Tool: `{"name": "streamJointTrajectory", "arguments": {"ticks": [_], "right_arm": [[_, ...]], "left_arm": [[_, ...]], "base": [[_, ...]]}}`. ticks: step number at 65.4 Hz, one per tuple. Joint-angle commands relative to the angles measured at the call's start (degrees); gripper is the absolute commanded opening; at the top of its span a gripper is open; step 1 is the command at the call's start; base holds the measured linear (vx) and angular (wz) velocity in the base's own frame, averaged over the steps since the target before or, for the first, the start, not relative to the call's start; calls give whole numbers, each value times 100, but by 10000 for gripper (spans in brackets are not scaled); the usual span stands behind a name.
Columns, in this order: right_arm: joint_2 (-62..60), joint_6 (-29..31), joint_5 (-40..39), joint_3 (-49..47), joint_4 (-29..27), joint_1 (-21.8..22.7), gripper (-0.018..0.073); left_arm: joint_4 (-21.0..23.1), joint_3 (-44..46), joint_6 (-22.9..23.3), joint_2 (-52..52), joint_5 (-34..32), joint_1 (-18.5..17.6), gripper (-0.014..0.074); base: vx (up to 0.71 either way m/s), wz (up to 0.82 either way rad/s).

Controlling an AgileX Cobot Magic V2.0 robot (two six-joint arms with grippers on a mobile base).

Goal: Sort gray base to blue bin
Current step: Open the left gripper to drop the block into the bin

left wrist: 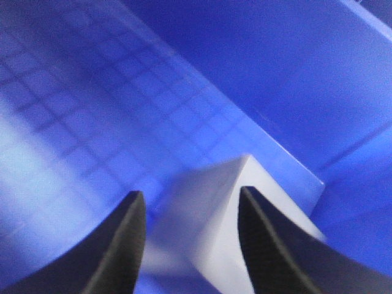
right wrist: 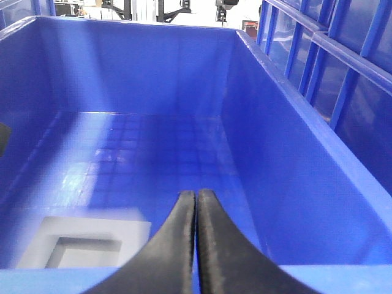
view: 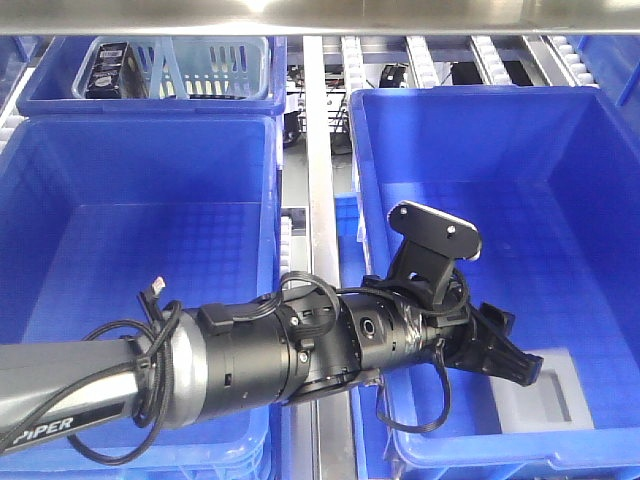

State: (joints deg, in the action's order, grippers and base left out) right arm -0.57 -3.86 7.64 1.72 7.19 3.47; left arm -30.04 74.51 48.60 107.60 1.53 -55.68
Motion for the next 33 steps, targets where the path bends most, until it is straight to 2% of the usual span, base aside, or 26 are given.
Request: {"name": "streamJointTrajectory", "arguments": {"ticks": [1, 12, 21, 28, 33], "right_arm": [[-85, 33, -436, 77, 52, 8, -9], [-85, 33, -436, 77, 52, 8, -9], [-85, 33, -436, 77, 52, 8, -9], [-85, 33, -436, 77, 52, 8, -9], [-85, 33, -436, 77, 52, 8, -9]], "left_arm": [[52, 191, 46, -311, -204, -13, 370], [52, 191, 46, -572, -153, -13, 370], [57, 191, 46, -1042, 409, -13, 328], [51, 191, -139, -1481, 1283, -141, 232], [55, 191, -595, -1761, 1738, -286, 121]], "base": [[0, 0], [0, 0], [0, 0], [0, 0], [0, 0]]}}
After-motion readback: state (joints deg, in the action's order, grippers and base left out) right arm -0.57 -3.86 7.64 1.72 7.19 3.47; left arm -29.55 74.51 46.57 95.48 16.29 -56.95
